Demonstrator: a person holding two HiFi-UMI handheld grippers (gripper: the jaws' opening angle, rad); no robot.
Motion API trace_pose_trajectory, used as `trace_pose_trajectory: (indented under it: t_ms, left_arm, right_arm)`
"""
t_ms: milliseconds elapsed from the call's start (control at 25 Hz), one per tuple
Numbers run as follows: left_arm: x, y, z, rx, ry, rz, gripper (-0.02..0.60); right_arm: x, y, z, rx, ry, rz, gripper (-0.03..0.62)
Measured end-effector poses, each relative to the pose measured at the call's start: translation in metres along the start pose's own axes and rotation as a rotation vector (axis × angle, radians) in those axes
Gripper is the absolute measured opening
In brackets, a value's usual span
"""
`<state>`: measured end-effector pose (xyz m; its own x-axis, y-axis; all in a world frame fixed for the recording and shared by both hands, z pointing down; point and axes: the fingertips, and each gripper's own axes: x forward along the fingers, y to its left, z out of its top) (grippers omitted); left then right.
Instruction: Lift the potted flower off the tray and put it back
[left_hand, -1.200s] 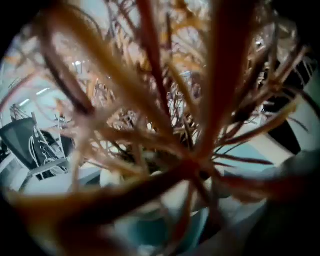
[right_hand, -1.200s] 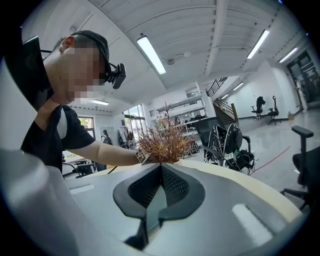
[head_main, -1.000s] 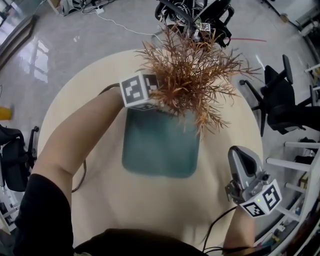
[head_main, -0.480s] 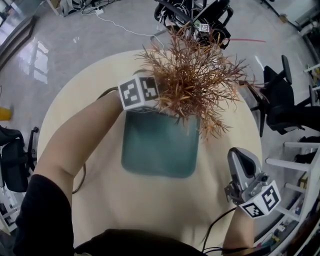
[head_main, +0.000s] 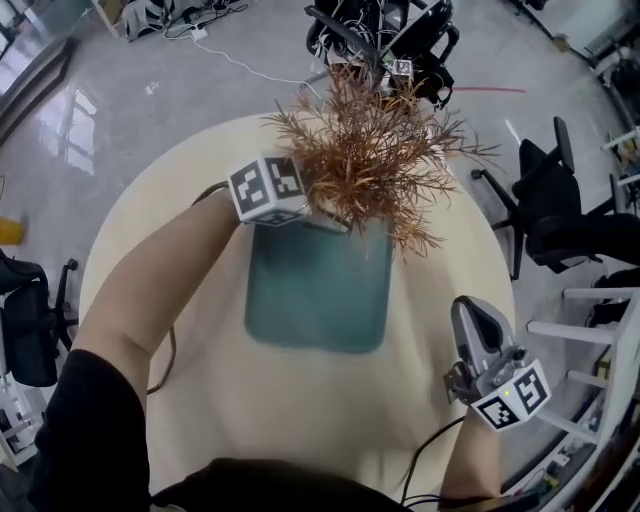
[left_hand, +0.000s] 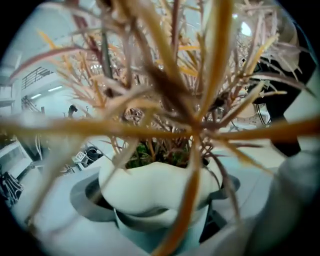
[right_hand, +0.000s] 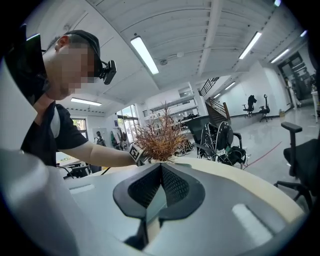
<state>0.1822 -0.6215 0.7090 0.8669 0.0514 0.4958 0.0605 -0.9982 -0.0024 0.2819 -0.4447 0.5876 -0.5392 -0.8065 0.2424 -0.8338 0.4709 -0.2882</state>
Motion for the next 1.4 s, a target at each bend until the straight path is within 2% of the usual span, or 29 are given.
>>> trace_pose_trajectory:
  t_ms: [160,640,1120,1400]
  left_arm:
    - [-0.007,0.005,0.000,-0.063,0.023,0.021,0.540]
    - [-0.060,-0.028,0.038,-0.111,-0.022,0.051,0.540]
    - [-0.124,-0.115,0.070,-0.153,-0.021,0.072,0.540]
    - [-0.149,-0.177,0.081,-0.164,-0.043,0.079,0.540]
  right_arm:
    - [-0.002,0.005,0.001,0.013,-0.002,-0.002,0.015]
    - [-0.028,0.045,0.040,-0.004,-0.025,-0.011,0.015]
    - [-0.080,0.106,0.075,-0.018,-0.040,-0.012,0.015]
    - [-0.113,0.141,0.081,-0.026,-0.046,-0.009,0.015]
